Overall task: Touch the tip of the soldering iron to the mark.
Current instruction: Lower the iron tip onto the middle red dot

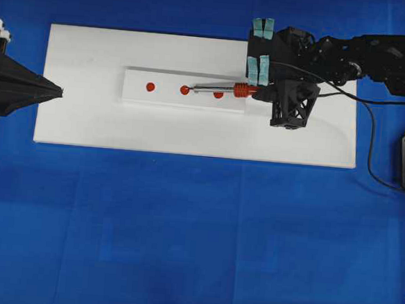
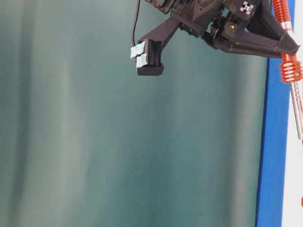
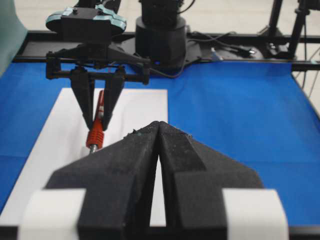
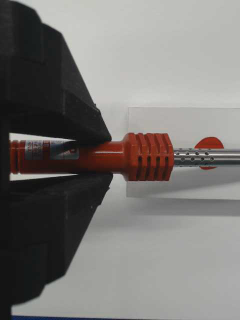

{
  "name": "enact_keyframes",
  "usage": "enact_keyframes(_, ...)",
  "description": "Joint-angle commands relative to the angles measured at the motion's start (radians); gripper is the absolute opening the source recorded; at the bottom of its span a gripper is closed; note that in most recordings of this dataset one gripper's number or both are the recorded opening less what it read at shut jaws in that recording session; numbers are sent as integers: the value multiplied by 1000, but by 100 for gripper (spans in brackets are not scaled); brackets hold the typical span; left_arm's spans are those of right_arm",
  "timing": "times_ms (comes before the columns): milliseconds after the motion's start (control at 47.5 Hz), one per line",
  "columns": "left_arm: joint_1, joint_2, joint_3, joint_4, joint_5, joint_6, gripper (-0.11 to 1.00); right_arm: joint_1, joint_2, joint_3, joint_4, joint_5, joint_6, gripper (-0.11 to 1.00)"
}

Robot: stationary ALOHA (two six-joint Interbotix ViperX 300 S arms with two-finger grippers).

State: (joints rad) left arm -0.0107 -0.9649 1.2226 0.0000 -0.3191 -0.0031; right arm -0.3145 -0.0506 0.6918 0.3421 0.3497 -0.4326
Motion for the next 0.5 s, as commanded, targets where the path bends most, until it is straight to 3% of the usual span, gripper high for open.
enact_keyframes(0,-3,6,-9,2,-9,0,0,2,-11,-25,-2,-2,0,6)
enact_keyframes(484,-3,6,-9,3,-9,-2,0,6,-11,-25,0,-3,8,6)
